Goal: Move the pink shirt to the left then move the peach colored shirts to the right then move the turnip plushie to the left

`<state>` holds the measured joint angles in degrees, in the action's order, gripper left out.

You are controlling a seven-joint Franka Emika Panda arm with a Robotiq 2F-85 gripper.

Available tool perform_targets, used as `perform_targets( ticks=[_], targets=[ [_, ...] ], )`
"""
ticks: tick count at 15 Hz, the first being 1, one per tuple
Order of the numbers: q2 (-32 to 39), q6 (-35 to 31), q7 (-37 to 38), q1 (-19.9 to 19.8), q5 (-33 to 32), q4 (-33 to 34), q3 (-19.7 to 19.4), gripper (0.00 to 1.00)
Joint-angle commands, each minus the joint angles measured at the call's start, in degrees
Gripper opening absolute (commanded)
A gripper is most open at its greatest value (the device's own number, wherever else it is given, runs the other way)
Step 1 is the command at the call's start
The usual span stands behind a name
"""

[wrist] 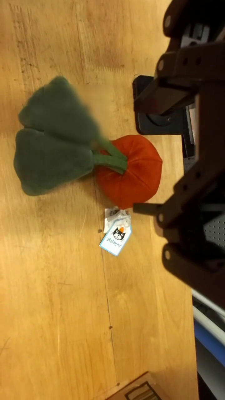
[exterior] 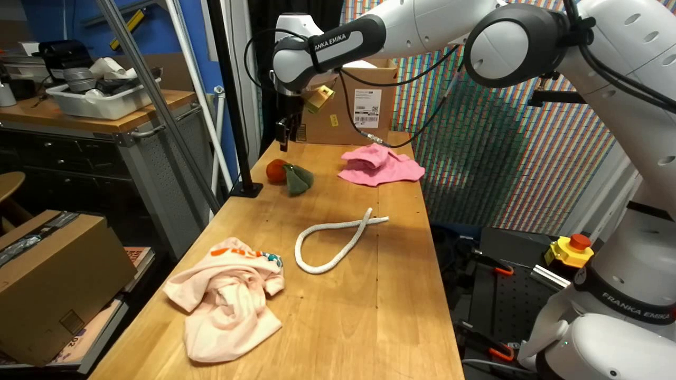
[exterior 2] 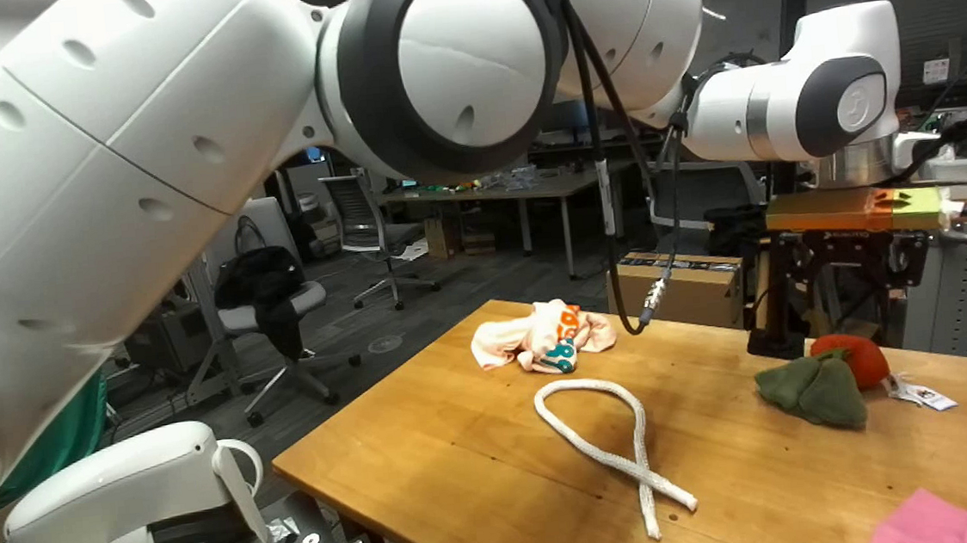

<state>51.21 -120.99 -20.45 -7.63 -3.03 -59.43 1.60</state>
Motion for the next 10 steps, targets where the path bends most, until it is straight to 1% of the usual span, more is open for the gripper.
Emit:
perform_targets(
  ticks=[1,3,5,7,10],
  targets=[
    [-2.25,-1.26,1.93,0.83,-0.83,-2.1,-1.21,1.0],
    [-4.21,1.64,2.53,1.35,-1.89,-3.45,-2.04,1.0],
    [-7.16,5.63,4.22,2.67,-4.8,-5.53,-4.03,1.0],
    [-11.88,12.85,3.1,3.3,-6.82,-8.55,-4.45,1.0],
    [-18.87,24.28,-0.99,3.37,-7.93,-12.13,-3.22,1.0]
  ],
)
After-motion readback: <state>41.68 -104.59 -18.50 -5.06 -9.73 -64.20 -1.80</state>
